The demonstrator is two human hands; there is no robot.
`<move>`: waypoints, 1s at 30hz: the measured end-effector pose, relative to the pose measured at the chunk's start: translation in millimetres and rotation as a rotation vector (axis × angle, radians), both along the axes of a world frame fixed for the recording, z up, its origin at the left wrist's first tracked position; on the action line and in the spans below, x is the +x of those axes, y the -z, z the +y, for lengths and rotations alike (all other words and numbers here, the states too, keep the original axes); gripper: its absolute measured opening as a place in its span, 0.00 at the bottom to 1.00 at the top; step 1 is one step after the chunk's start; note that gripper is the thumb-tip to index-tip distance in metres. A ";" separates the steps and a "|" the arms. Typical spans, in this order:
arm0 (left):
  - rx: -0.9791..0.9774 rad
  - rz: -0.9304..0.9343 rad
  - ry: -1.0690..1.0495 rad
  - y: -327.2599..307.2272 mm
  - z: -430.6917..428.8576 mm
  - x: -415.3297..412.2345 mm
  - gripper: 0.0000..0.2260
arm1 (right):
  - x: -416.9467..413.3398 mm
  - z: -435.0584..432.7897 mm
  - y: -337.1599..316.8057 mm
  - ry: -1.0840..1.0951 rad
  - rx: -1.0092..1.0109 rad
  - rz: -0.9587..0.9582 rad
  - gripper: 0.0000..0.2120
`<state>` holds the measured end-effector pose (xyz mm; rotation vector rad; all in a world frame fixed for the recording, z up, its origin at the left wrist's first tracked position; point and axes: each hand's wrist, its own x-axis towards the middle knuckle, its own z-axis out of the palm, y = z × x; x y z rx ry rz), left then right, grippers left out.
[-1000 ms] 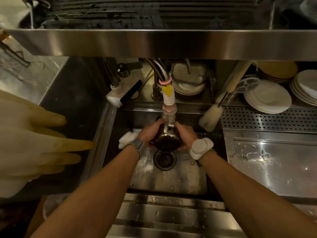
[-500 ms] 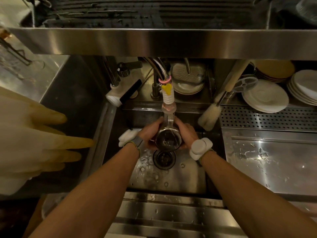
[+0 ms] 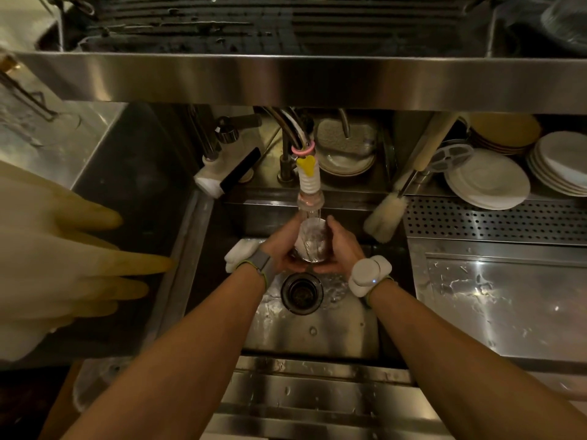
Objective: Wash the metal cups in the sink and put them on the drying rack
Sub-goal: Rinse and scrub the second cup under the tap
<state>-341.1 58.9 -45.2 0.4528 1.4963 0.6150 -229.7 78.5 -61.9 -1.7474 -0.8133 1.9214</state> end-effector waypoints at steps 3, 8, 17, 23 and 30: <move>0.084 0.212 0.018 1.7 1.5 1.9 0.25 | 0.5 2.1 6.1 0.037 -0.017 0.000 0.22; 0.303 0.241 0.027 3.4 2.2 3.4 0.17 | 2.1 5.4 9.4 0.091 -0.070 0.031 0.25; 0.353 0.417 0.113 13.6 0.9 -5.3 0.19 | 10.2 5.9 9.7 -0.024 -0.022 -0.029 0.32; 0.195 0.385 -0.005 14.4 3.8 -5.6 0.25 | 4.1 -2.1 9.5 -0.151 0.167 -0.019 0.38; 0.205 0.433 -0.284 34.7 1.6 -27.5 0.25 | 2.7 -4.0 17.0 -0.328 0.295 -0.116 0.35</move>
